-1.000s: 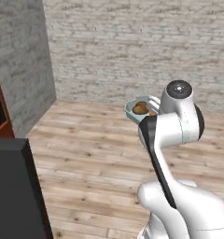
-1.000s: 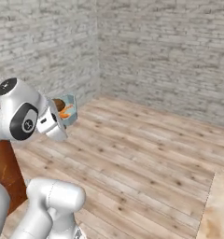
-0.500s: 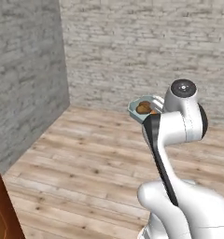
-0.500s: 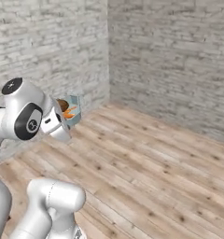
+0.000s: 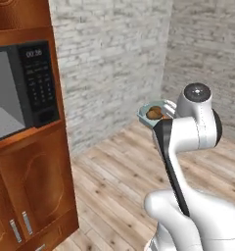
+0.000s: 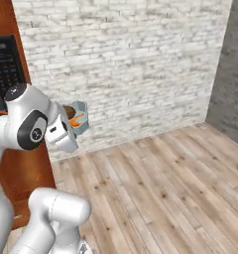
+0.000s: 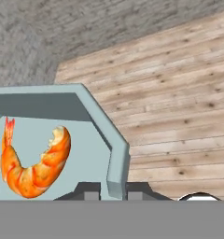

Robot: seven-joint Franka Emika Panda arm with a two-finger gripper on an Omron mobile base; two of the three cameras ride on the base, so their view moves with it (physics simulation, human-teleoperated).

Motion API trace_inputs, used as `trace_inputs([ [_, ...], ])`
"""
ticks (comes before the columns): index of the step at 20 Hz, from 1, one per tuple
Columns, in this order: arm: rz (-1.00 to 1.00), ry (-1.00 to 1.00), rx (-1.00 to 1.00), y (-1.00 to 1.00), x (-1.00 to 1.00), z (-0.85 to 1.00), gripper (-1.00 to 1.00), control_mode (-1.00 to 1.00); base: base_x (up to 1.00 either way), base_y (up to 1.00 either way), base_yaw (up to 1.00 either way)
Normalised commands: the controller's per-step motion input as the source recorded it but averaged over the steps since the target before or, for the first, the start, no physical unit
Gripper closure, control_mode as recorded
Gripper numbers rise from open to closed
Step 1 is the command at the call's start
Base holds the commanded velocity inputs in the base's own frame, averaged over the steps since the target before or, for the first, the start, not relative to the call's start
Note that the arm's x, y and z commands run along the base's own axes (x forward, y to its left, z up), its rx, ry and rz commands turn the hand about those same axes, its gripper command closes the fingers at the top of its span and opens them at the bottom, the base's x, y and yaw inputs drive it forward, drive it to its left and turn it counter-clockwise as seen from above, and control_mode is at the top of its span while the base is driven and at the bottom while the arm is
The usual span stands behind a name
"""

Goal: Place the tupperware containing the shrimp and potato meal in the microwave. Close the microwave door and press the start button to reheat the meal.

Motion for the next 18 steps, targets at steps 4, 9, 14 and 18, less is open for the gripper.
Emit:
trace_inputs([
  [4, 0.0, 0.0, 0.0, 0.0, 0.0, 0.0, 1.0, 1.0, 0.11, 0.16, 0.71],
  [9, 0.0, 0.0, 0.0, 0.0, 0.0, 0.0, 1.0, 1.0, 0.05, 0.2, 0.68],
  [14, 0.0, 0.0, 0.0, 0.0, 0.0, 0.0, 1.0, 1.0, 0.2, 0.12, 0.61],
  [18, 0.0, 0.0, 0.0, 0.0, 0.0, 0.0, 1.0, 1.0, 0.42, 0.2, 0.51],
])
